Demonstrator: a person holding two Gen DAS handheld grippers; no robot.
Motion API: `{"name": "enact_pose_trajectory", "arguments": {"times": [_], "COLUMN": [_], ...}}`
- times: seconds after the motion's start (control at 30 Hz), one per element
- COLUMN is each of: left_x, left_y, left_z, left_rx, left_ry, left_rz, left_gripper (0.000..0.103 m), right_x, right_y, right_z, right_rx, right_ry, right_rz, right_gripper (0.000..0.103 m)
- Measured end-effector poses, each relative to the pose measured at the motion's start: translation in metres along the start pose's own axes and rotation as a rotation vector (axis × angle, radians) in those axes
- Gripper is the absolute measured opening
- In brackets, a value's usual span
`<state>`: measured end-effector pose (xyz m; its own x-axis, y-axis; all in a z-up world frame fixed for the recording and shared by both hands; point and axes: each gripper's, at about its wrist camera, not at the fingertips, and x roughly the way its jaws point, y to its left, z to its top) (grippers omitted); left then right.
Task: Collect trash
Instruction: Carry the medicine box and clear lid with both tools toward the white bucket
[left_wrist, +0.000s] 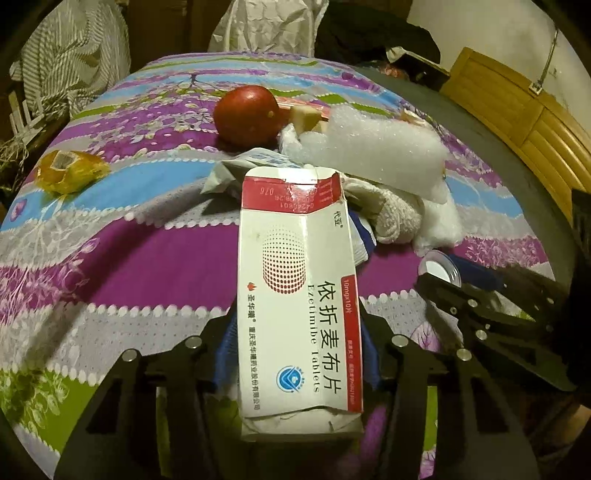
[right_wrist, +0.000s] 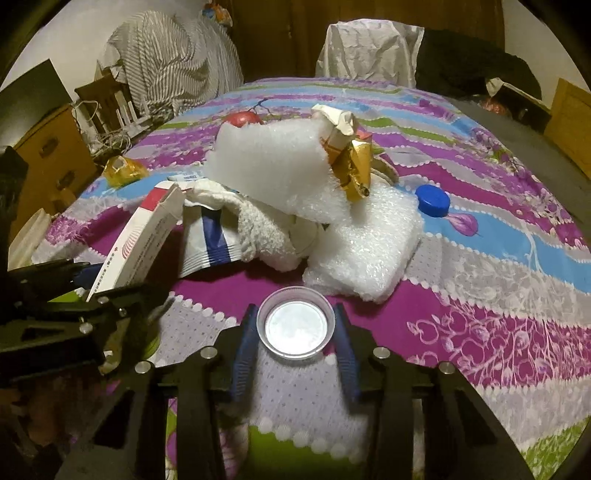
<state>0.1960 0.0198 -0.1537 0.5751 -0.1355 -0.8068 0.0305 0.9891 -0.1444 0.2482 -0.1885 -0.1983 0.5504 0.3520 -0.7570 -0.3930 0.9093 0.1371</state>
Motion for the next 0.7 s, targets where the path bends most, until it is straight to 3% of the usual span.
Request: {"name": "enact_pose_trajectory", "arguments": {"times": [0.2,0.47,0.7], "left_x": [-0.042,-0.136,-0.194], "left_y": [-0.001,-0.018,-0.027], "left_z": [-0.013,-0.021,-0.033], "left_rx": [0.012,0.054,0.056], "left_ry": [-0.106,-0.355,-0.518], "left_rz": [0.033,0.080,0.124], "left_gripper": [0.051,0.051,0.052], "right_x": [-0.059,-0.165,-0.245], "right_y": [0.013,0.031,0.048], "right_z": [-0.017,-0.021,-0.031], "right_rx": [0.005,-0.010,-0.028], "right_ry": [-0.147,-0.429,-0.623], "right_rz": [-0.008,-0.092,-0.167], "right_gripper": [0.042,0.042,0.042]}}
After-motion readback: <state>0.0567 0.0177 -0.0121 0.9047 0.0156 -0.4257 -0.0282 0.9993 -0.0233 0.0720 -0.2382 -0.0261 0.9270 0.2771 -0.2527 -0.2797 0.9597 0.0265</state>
